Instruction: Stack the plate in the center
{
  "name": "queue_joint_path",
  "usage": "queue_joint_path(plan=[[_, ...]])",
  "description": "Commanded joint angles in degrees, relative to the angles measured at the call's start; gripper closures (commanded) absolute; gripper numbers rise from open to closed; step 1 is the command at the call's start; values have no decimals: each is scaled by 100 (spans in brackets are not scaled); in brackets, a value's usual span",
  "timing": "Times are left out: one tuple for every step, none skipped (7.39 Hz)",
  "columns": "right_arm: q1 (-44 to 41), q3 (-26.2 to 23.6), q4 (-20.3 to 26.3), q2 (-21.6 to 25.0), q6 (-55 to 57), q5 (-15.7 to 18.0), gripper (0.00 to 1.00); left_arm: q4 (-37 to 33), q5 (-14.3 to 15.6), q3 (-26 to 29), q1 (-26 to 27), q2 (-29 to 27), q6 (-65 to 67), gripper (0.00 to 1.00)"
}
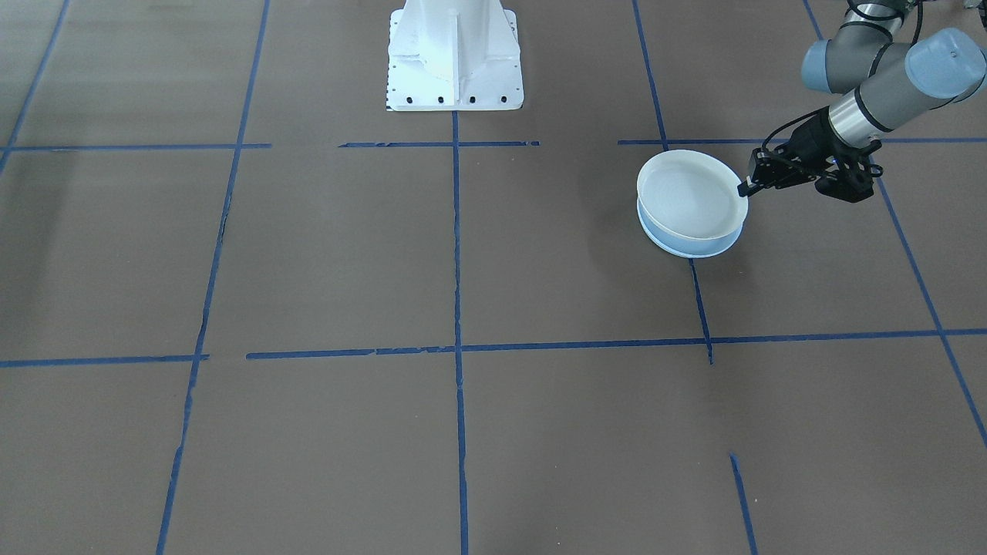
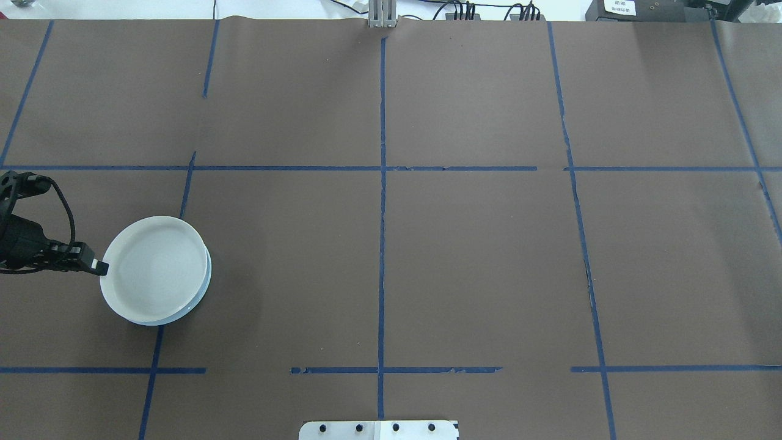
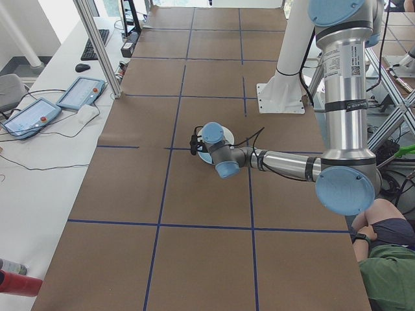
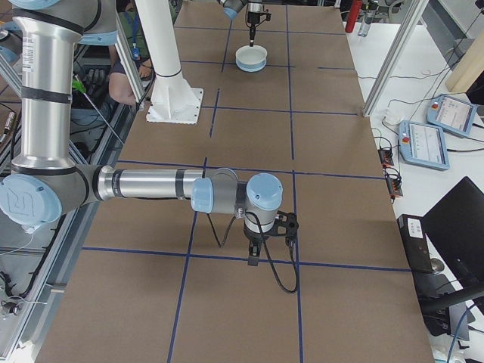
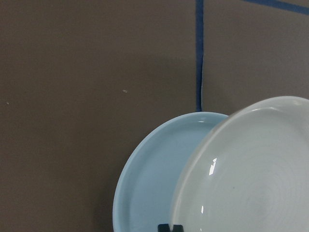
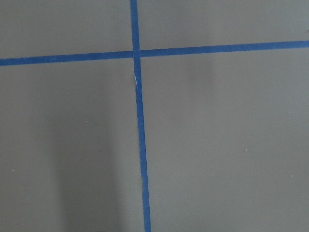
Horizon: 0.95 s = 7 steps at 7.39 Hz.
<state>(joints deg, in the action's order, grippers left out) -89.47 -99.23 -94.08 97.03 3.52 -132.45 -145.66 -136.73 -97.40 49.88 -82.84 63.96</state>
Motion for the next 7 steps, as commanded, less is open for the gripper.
queue_joint_path(plan=[[0, 0, 4, 0, 0, 0, 0, -33, -38, 185, 4, -4, 12, 100], [0, 0, 4, 0, 0, 0, 0, -7, -29, 203, 4, -13, 11, 100], [0, 0, 4, 0, 0, 0, 0, 11, -29, 229, 13, -21, 20, 100], [0, 0, 4, 0, 0, 0, 0, 20, -29, 238, 4, -30, 20, 100], [0, 0, 4, 0, 0, 0, 0, 28, -29, 273, 4, -39, 29, 100], [0, 0, 4, 0, 0, 0, 0, 20, -20, 300, 4, -57, 38, 60], [0, 0, 4, 0, 0, 0, 0, -32, -3, 291, 13, -83, 47, 2]])
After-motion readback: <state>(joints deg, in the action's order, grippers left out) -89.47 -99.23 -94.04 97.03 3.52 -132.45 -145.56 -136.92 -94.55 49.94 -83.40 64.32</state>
